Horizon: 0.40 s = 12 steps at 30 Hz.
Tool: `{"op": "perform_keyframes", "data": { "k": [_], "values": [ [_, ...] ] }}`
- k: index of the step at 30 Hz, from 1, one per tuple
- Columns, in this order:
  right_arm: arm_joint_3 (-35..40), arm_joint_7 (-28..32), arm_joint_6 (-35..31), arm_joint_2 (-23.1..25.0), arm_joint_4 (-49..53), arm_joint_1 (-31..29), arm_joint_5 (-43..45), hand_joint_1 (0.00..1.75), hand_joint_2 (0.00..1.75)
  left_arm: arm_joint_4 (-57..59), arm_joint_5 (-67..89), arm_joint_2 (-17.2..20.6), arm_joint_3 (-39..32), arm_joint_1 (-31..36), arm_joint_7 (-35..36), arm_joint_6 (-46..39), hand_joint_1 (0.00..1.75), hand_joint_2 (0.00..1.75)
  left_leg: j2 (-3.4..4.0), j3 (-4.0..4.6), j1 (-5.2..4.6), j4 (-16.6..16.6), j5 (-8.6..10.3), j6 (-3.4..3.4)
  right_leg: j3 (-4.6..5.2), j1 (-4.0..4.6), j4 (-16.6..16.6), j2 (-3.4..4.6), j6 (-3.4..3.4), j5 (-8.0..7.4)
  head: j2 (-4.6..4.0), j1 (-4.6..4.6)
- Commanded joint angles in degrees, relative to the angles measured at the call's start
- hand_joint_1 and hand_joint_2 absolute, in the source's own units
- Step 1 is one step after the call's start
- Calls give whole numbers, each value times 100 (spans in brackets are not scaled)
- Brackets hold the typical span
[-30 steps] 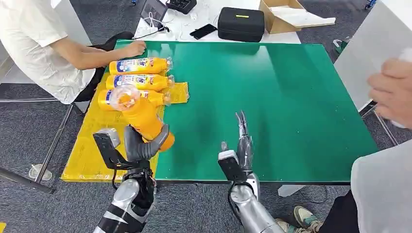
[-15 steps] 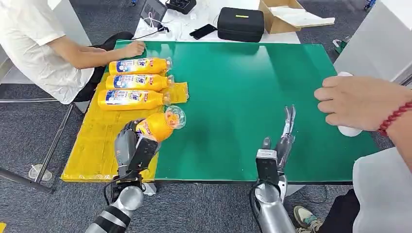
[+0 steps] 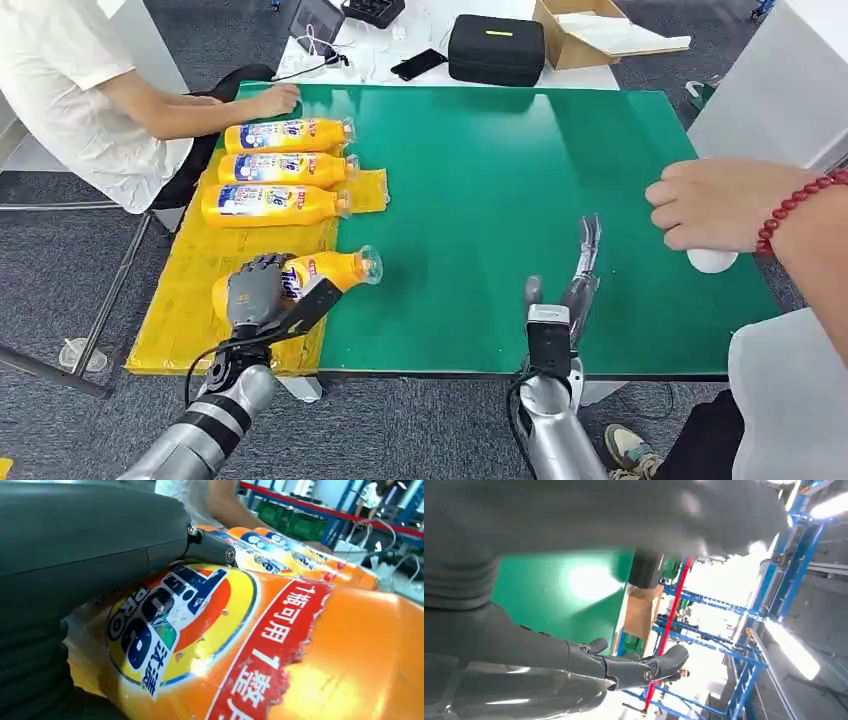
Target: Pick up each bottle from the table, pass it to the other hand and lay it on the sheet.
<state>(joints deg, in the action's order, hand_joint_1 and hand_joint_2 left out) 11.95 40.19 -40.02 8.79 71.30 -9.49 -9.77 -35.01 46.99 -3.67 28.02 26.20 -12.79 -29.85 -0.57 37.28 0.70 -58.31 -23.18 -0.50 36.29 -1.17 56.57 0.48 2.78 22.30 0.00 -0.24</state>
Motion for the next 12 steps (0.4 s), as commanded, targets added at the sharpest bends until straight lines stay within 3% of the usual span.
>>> {"op": "perform_keyframes", "data": {
  "k": [1,3,12],
  "values": [
    [211,-19,2,-174,-680,-384,157,0,175,1332,302,-8,141,708,28,563,166,175,7,-12,4,2,-2,0,-12,6,-5,2,-7,-1,0,2],
    [187,-19,2,-200,-718,-421,201,0,175,1421,380,-7,196,809,49,797,154,175,9,-25,5,-1,-5,0,-23,9,-3,1,-12,2,0,0],
    [164,-19,2,-199,-738,-442,195,0,175,1445,379,-5,193,844,50,876,155,175,13,-35,4,2,-2,5,-31,8,-4,4,-12,0,2,0]
  ]
}}
